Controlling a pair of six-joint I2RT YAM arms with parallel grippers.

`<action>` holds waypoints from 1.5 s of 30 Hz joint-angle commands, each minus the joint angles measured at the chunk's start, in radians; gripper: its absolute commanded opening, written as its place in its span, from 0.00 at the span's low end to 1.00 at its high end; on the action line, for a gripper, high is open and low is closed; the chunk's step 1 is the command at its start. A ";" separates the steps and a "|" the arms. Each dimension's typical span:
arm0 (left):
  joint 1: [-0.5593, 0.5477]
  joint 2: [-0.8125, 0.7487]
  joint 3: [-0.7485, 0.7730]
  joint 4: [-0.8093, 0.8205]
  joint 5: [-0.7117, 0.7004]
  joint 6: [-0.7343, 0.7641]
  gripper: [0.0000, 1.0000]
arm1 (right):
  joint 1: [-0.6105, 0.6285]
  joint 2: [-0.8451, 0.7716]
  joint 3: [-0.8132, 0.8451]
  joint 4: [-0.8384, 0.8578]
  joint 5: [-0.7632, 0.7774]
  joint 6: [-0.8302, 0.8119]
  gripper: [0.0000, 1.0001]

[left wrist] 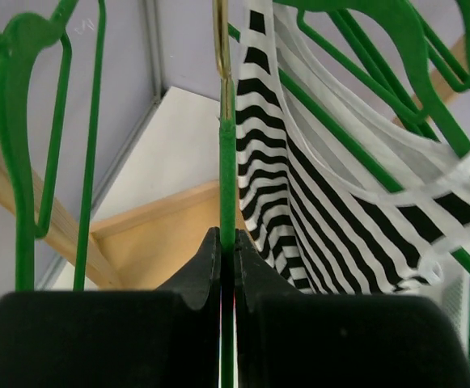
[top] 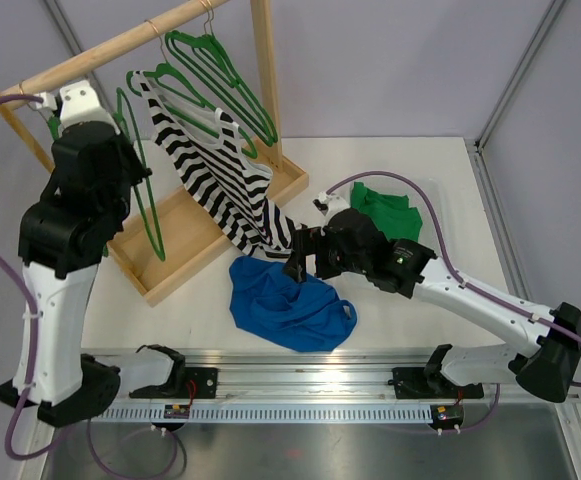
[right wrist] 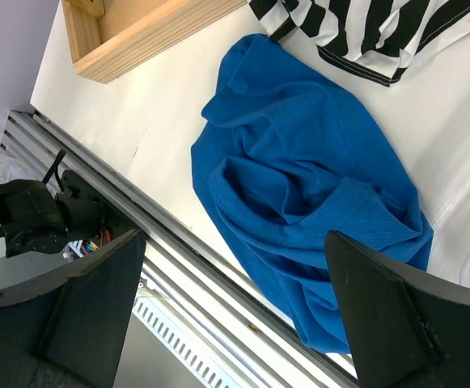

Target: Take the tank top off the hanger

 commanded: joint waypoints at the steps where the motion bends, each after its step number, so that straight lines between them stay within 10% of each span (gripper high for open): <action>1: 0.002 0.095 0.173 -0.040 -0.160 0.002 0.00 | 0.002 -0.025 -0.010 0.026 0.048 -0.009 1.00; 18: 0.255 0.328 0.436 -0.052 -0.001 0.028 0.00 | 0.002 -0.022 -0.090 0.043 0.043 -0.021 1.00; 34: 0.356 0.206 0.060 0.027 0.152 -0.033 0.00 | 0.006 0.140 -0.074 0.087 -0.040 -0.121 1.00; 45: 0.356 0.085 0.106 -0.026 0.293 -0.015 0.79 | 0.133 0.422 0.039 0.020 0.209 -0.176 1.00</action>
